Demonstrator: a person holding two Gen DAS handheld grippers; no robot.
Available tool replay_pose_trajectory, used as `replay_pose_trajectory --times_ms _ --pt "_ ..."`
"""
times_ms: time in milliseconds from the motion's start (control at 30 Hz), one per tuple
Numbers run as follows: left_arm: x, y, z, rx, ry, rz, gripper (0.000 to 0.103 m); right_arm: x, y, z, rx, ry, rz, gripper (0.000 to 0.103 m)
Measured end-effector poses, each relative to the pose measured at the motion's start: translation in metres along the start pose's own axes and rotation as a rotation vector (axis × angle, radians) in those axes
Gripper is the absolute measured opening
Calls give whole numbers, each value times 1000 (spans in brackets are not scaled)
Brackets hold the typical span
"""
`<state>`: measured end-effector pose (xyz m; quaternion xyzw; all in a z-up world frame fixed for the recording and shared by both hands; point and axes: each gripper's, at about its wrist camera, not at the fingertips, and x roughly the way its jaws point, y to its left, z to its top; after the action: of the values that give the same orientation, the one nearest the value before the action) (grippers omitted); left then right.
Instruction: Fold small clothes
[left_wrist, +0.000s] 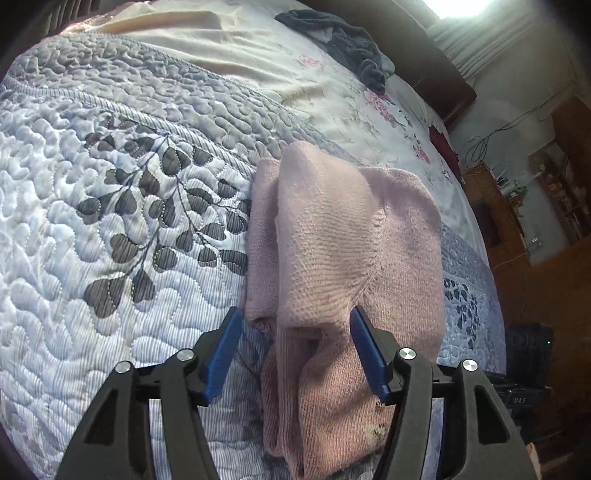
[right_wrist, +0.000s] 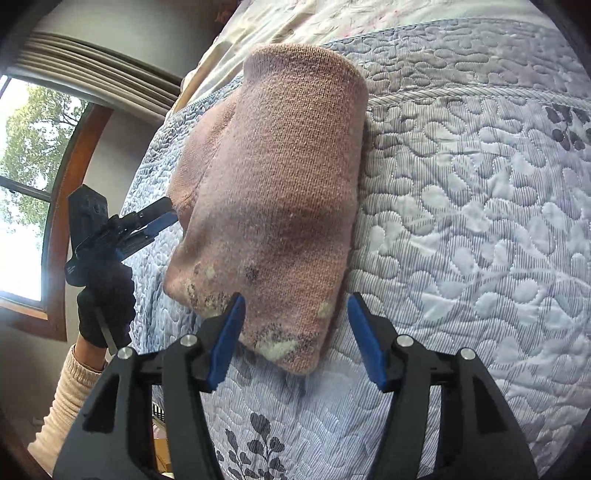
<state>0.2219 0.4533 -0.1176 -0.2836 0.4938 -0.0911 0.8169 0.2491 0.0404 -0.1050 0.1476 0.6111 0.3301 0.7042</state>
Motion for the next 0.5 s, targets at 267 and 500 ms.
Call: replay_pose_trajectory --times_ms 267,500 --pt "47 29 17 -119 104 -156 70 15 -3 23 16 -2 15 59" --pt "58 21 15 -81 134 -193 78 27 -14 45 76 -31 108 77"
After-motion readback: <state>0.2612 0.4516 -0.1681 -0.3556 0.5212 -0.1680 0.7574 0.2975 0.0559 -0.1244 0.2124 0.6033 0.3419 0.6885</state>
